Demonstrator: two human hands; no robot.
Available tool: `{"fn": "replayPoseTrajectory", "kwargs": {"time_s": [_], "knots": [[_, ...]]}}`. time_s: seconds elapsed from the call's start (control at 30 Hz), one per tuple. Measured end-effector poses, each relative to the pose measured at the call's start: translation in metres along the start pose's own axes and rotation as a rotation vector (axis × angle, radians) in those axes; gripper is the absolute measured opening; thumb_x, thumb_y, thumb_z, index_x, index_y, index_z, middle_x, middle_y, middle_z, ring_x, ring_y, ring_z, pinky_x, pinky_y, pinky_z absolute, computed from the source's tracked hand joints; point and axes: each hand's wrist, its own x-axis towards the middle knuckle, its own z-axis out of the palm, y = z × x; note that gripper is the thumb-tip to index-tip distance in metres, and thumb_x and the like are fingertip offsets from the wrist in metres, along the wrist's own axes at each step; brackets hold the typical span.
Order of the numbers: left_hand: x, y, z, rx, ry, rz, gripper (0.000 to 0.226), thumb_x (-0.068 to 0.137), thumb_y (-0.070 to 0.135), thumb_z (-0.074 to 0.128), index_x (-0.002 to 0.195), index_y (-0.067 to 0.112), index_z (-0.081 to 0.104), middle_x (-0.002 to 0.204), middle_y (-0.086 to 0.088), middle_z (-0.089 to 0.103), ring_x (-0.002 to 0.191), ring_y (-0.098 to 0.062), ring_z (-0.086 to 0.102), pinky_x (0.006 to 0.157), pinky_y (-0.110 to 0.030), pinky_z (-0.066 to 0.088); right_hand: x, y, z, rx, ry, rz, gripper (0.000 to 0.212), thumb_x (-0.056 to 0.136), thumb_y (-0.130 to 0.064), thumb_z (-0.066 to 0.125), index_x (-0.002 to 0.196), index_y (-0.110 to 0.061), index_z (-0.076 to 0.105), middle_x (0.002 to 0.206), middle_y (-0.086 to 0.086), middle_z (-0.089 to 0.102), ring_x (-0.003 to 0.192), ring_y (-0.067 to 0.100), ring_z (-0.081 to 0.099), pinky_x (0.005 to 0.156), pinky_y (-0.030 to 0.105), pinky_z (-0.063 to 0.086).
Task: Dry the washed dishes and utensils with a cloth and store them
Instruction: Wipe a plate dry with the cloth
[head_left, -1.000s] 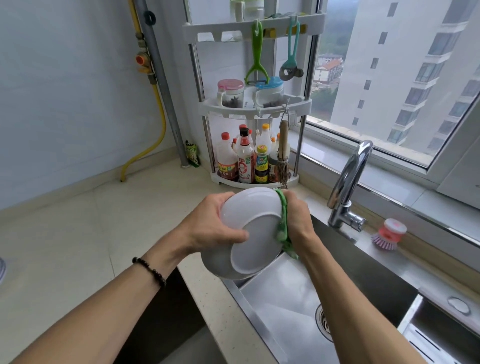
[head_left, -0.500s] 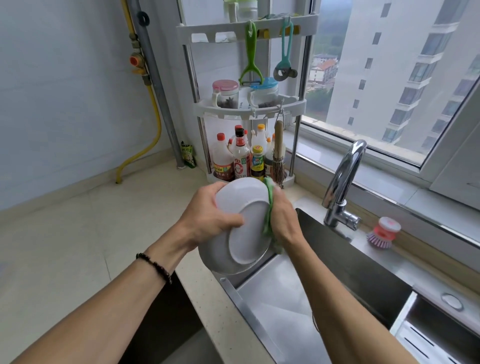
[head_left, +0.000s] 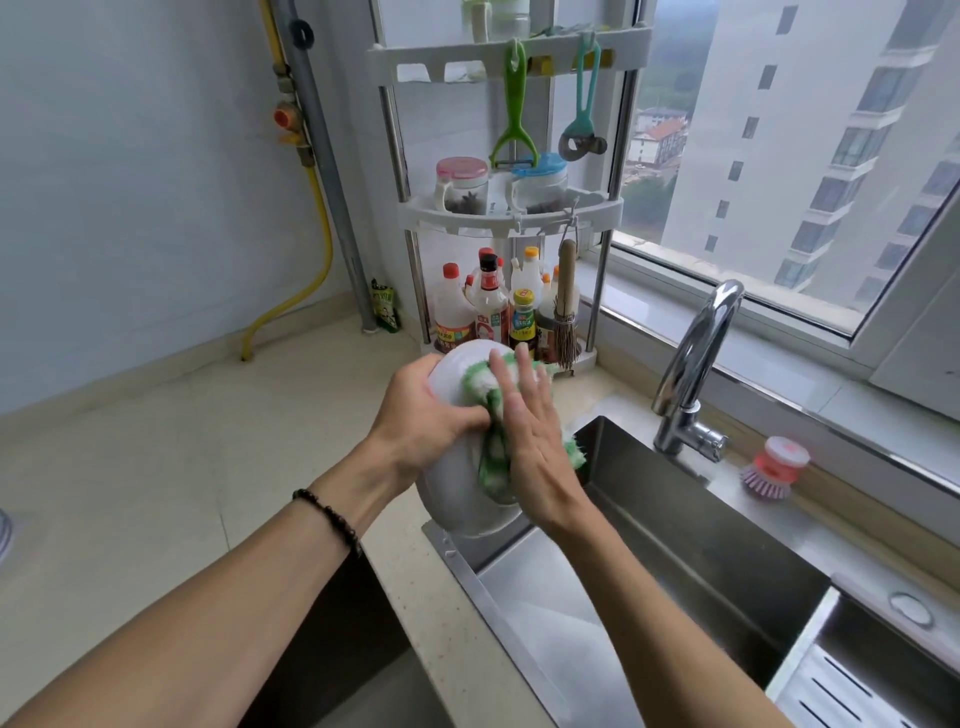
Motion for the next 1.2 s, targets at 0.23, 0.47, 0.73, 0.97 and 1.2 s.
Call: {"fn": "replayPoseTrajectory", "kwargs": {"time_s": [0.23,0.47,0.73,0.97,1.2], "knots": [[0.001,-0.01,0.0,-0.155,0.087,-0.109,0.042,0.069,-0.011,0.079,0.104,0.006,0.065,0.103,-0.017,0.071,0.096,-0.035,0.069,0.073,-0.04,0.059,-0.014,-0.003,0.007,-0.083,-0.125,0.02,0.061,0.084,-0.069,-0.005,0.142,-0.052,-0.014,0.152,-0.026,-0.029,0.147,0.0,-0.027,0.121,0.028,-0.015],[0.002,-0.014,0.005,-0.283,0.308,-0.183,0.036,0.069,-0.004,0.081,0.101,0.004,0.068,0.099,-0.015,0.073,0.092,-0.033,0.072,0.071,-0.037,0.06,-0.008,-0.016,0.012,-0.203,-0.173,0.07,0.06,0.099,-0.063,0.009,0.151,-0.036,-0.003,0.162,-0.014,-0.009,0.152,0.007,-0.011,0.124,0.035,-0.007],[0.001,-0.012,0.007,-0.321,0.487,-0.225,0.033,0.071,0.0,0.08,0.099,0.01,0.065,0.1,-0.01,0.071,0.08,-0.023,0.068,0.062,-0.03,0.056,-0.021,-0.019,0.018,-0.249,-0.14,0.054,0.049,0.109,-0.036,0.028,0.157,-0.03,0.025,0.167,-0.01,0.007,0.153,0.011,0.002,0.125,0.045,0.004],[-0.007,-0.01,0.019,-0.242,0.522,-0.164,0.041,0.069,0.0,0.079,0.106,0.008,0.063,0.096,-0.005,0.068,0.076,-0.015,0.066,0.057,-0.024,0.055,-0.002,-0.007,0.031,-0.102,0.02,0.241,0.068,0.097,-0.048,0.011,0.159,-0.023,0.024,0.167,0.005,0.015,0.155,0.021,0.005,0.126,0.044,0.004],[-0.01,-0.007,0.004,-0.245,0.449,-0.136,0.038,0.071,-0.003,0.078,0.1,0.015,0.061,0.095,-0.001,0.067,0.08,-0.014,0.065,0.061,-0.027,0.056,0.001,0.01,0.035,0.031,0.095,0.326,0.054,0.109,-0.039,0.024,0.16,-0.025,0.014,0.166,0.008,0.016,0.152,0.022,0.017,0.12,0.037,0.02]]}}
